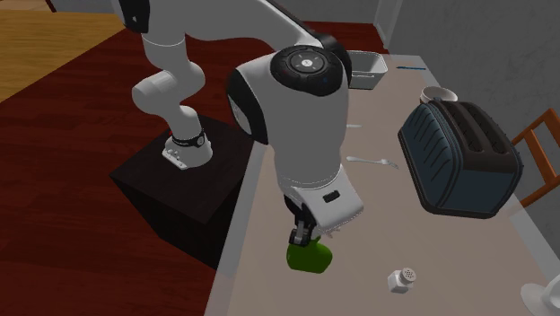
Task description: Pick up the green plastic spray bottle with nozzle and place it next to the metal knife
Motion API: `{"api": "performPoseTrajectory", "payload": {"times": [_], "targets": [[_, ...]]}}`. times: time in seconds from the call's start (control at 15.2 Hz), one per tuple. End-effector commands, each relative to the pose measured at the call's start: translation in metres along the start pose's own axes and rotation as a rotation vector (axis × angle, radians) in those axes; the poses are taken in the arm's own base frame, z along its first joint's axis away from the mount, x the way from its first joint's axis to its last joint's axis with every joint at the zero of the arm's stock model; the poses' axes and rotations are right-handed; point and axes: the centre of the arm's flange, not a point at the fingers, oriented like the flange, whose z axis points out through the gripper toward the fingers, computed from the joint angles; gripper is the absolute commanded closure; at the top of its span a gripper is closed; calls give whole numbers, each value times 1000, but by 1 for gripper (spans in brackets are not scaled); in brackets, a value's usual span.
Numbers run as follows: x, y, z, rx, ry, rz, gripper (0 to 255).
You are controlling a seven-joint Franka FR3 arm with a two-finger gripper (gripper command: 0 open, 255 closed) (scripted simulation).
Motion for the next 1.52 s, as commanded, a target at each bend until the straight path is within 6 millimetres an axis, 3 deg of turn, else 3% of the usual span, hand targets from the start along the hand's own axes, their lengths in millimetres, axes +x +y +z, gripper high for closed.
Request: {"api": "performPoseTrajectory", "payload": {"times": [0.0, 0.26, 1.45], "targets": [[1, -1, -10, 0, 0, 0, 255], [2, -2, -27, 0, 0, 0, 255], [-3, -222, -117, 0, 0, 0, 255]]}}
